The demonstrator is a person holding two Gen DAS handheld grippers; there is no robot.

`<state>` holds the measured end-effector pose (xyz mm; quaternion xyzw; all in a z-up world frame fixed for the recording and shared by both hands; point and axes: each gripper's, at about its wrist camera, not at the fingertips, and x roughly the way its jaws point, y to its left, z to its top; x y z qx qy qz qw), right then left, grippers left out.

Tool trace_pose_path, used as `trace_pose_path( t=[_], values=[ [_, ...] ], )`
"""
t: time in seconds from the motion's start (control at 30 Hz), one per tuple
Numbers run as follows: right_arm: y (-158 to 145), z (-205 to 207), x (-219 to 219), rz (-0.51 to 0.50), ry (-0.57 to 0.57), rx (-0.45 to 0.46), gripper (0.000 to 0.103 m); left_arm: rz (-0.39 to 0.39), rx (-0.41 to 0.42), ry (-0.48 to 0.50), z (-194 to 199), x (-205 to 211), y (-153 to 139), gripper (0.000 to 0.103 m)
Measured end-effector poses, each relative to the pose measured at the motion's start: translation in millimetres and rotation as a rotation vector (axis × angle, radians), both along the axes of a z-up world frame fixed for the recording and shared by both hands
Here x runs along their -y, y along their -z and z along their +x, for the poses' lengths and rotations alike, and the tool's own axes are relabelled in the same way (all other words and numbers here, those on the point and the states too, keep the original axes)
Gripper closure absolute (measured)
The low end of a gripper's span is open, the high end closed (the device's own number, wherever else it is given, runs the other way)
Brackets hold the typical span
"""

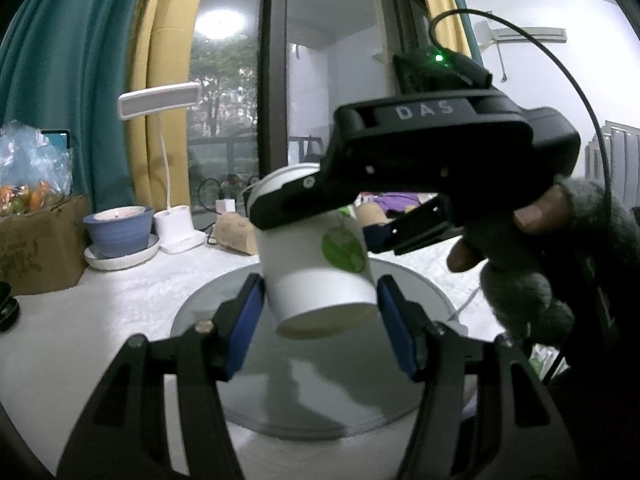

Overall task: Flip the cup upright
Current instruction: 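Grasp the cup with the right gripper while the left gripper opens and releases it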

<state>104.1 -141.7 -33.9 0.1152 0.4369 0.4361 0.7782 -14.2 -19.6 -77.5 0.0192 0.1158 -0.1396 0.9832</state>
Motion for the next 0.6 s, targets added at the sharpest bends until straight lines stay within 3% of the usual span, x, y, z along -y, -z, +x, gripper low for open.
trace_pose_path(
  t=[0.27, 0.6],
  values=[
    [-1.2, 1.6, -2.4, -0.024, 0.019, 0.038, 0.031, -0.019, -0.073, 0.007, 5.1, -3.2, 6.6, 0.037],
    [-1.2, 10.7, -14.1, -0.178, 0.093, 0.221, 0.031, -0.049, -0.18, -0.008, 17.3, -18.0, 12.7, 0.037]
  ],
)
